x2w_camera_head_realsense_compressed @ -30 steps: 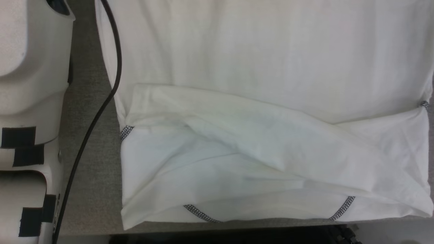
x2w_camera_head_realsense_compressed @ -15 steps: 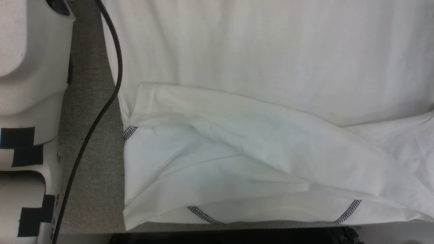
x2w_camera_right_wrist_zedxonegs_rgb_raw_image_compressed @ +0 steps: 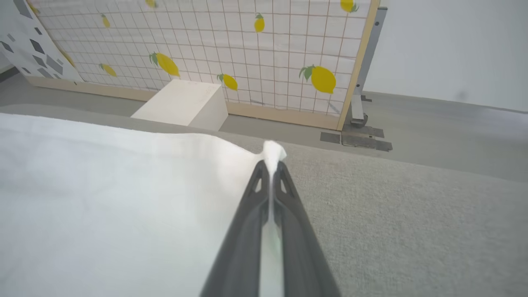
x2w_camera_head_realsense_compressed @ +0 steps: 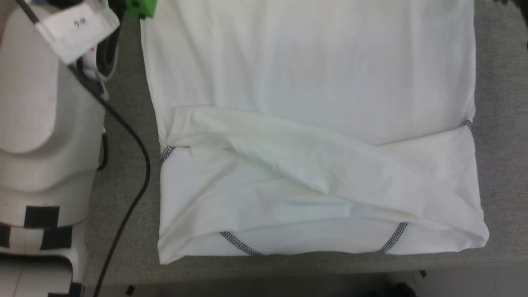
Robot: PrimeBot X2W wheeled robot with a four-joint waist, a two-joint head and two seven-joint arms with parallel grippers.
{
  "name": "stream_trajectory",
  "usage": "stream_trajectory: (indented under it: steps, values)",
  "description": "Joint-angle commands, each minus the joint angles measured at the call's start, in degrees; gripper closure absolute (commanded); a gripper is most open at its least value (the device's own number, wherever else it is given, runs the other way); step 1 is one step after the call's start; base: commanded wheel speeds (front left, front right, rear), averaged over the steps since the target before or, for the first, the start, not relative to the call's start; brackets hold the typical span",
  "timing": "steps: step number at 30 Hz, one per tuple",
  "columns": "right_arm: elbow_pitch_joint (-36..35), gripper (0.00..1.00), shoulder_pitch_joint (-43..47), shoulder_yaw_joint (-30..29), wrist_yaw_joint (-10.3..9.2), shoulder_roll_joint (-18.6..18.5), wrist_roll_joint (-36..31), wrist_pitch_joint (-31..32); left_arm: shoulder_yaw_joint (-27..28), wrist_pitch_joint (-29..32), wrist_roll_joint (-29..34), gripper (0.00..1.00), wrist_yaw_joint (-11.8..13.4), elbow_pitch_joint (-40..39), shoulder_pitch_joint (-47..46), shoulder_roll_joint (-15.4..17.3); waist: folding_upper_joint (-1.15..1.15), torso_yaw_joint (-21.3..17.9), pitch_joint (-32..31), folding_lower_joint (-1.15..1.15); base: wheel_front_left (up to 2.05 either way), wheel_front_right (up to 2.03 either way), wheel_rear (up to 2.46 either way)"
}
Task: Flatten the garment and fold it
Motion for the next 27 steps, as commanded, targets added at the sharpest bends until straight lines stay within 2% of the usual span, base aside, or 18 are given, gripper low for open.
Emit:
stream_trajectory:
  steps: [1, 7, 12, 20, 27]
  values:
    - [-1.83, 1.00, 3.54, 0.78, -0.10, -1.20, 1.05, -1.77, 0.38, -1.40, -1.10, 1.00, -0.47, -0.91, 3.32, 0.25, 0.00, -0.78, -7.45, 0.00, 0.00, 0.00, 0.00]
    - [-8.53, 1.00, 17.03, 2.18, -0.10, -4.20, 3.38, -4.67, 1.23, -4.85, -4.50, 1.00, -1.31, -5.78, 16.51, 1.01, 0.00, -0.38, -14.45, 0.00, 0.00, 0.00, 0.00]
    - [-12.60, 1.00, 27.45, 0.37, -0.10, -5.83, 3.94, -4.27, 1.63, -7.19, -7.37, 1.00, -1.80, -9.92, 28.13, 1.27, 0.00, 0.54, -18.66, 0.00, 0.00, 0.00, 0.00]
    - [-19.04, 1.00, 42.26, -2.77, -0.10, -6.18, 3.25, -0.53, 1.28, -9.23, -10.65, 1.00, -1.97, -14.60, 45.35, 1.78, 0.00, 1.57, -23.28, 0.00, 0.00, 0.00, 0.00]
    - [-23.76, 1.00, 52.89, -5.68, -0.10, -4.78, 2.10, 2.44, -0.97, -9.22, -12.61, 1.00, -2.76, -15.08, 54.55, 1.34, 0.00, 2.46, -24.86, 0.00, 0.00, 0.00, 0.00]
